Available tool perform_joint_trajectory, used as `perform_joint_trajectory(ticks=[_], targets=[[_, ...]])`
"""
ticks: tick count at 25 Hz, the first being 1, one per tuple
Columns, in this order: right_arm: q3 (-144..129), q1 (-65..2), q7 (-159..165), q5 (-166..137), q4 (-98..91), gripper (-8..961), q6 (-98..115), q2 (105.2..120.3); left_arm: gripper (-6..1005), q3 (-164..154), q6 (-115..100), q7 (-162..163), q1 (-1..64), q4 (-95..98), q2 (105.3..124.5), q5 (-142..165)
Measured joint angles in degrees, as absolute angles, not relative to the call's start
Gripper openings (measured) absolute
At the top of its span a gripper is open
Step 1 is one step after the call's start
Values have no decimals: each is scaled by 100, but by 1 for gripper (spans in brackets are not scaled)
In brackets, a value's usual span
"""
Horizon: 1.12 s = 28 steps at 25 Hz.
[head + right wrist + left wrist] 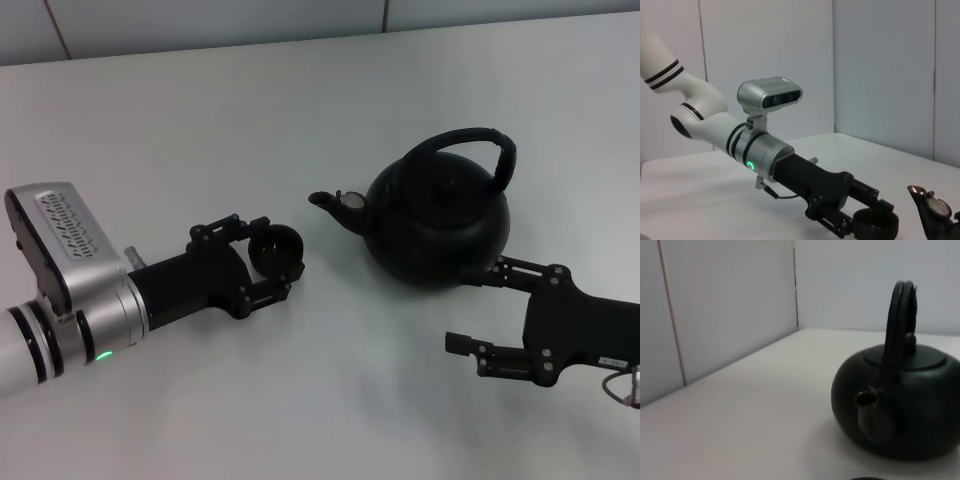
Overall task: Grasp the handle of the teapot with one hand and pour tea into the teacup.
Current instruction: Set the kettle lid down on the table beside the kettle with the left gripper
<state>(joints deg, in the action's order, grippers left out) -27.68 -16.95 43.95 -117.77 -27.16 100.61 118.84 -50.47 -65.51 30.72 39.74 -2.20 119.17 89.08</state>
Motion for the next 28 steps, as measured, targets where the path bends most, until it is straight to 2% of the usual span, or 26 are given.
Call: perform_joint_trajectory(ticks=[25,28], targets=[[-2768,-1723,4397,-11777,-2743,743,10045,11875,687,-4951,-6330,3014,3971,-306,11917,8890],[-2769,-1723,4397,-11777,-2743,743,10045,11874,716,-4938,-6329,3015,3972,-311,11918,8899]])
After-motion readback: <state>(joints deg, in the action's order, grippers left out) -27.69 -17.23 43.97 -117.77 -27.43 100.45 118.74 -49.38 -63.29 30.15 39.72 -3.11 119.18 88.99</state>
